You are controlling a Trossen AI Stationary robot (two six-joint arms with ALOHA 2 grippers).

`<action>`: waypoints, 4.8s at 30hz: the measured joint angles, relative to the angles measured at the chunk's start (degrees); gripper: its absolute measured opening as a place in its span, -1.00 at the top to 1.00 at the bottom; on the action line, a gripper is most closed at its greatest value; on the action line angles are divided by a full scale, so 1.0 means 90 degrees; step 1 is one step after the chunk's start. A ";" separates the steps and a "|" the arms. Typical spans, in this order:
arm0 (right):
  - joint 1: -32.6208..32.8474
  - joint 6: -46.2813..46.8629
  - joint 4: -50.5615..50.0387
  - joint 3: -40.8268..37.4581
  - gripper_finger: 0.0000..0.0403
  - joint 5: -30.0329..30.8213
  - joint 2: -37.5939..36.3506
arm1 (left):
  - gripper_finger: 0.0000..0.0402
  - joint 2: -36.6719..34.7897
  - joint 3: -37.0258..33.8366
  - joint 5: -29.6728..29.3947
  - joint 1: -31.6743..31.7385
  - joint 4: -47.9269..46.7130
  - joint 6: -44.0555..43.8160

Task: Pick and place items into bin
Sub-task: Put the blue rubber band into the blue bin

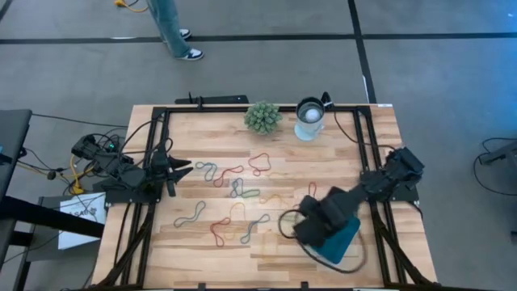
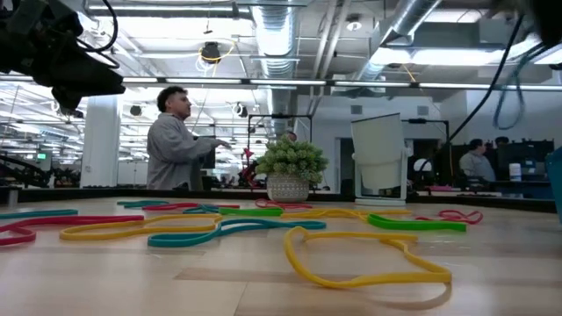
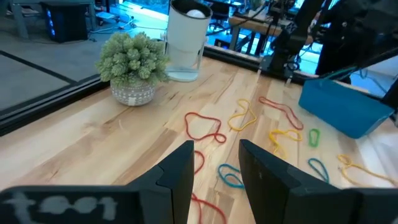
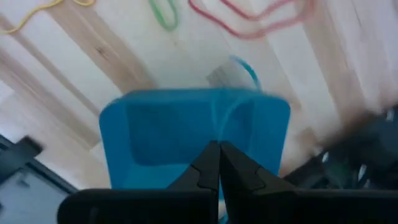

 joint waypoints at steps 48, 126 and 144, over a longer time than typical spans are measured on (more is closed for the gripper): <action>0.0314 0.2865 0.3356 -0.3112 1.00 -0.1168 -0.0122 | 0.42 -0.0002 0.0000 0.0012 0.0002 -0.0795 0.0000; 0.0312 0.4667 0.3736 -0.3104 0.75 -0.1331 -0.0124 | 0.42 -0.0002 0.0000 0.0015 0.0000 -0.0795 0.0000; -0.0167 0.3050 0.1680 -0.1156 0.74 -0.0539 -0.0127 | 0.42 0.0000 0.0000 -0.0236 0.0002 -0.0300 0.0045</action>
